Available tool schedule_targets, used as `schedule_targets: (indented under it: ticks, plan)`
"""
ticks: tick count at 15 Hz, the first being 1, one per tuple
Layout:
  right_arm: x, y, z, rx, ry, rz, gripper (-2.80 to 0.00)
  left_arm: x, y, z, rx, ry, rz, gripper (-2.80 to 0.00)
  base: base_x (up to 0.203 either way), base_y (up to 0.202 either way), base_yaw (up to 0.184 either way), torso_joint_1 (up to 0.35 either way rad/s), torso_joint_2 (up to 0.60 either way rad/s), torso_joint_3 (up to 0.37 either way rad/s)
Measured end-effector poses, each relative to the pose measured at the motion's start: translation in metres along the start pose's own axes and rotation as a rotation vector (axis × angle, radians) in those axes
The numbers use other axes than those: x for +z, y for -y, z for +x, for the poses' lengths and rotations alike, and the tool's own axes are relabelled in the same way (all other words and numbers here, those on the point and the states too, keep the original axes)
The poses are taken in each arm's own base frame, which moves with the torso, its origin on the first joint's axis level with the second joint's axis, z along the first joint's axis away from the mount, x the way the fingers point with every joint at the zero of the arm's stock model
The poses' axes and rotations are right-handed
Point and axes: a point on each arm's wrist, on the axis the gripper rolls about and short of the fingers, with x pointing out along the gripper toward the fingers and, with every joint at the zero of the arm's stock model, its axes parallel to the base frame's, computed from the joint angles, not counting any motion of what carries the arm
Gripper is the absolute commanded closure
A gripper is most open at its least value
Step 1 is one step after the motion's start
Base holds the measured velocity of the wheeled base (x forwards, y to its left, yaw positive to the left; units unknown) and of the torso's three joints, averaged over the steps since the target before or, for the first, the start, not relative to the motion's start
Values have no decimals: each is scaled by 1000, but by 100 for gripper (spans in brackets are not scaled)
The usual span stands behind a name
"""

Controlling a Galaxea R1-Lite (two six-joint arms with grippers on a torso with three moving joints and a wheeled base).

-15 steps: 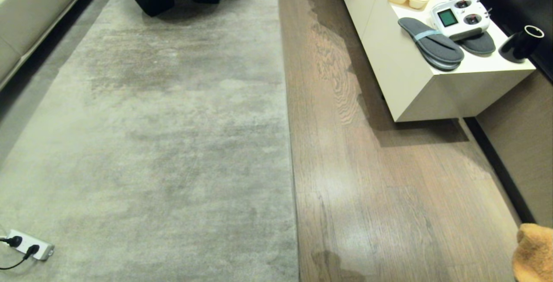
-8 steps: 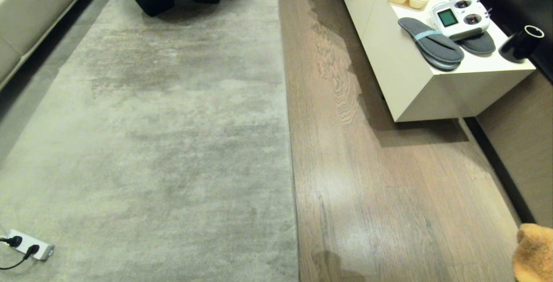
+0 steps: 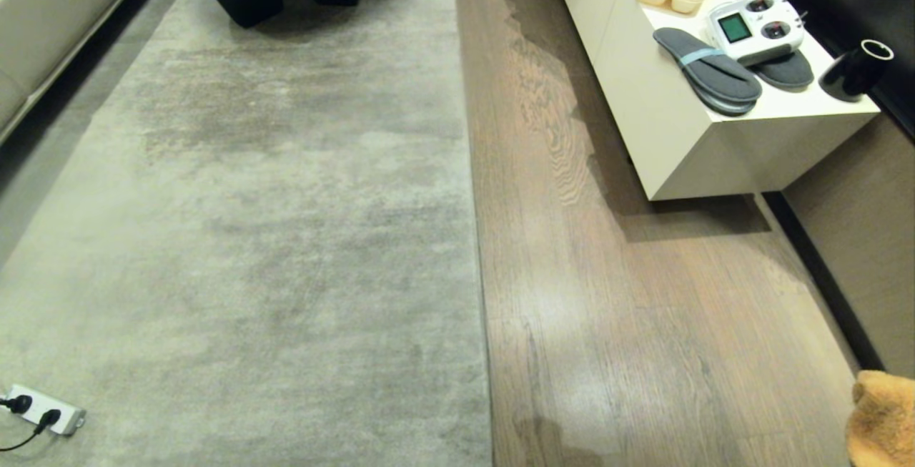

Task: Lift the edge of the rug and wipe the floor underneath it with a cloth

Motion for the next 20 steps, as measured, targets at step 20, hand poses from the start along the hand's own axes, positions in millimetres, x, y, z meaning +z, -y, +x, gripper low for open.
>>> schedule_targets:
  ticks: [20]
  plan:
    - [0,0,0,0,0,0,0,0,0,0,1,-2,-3,0,0,-117,3,1,2,2]
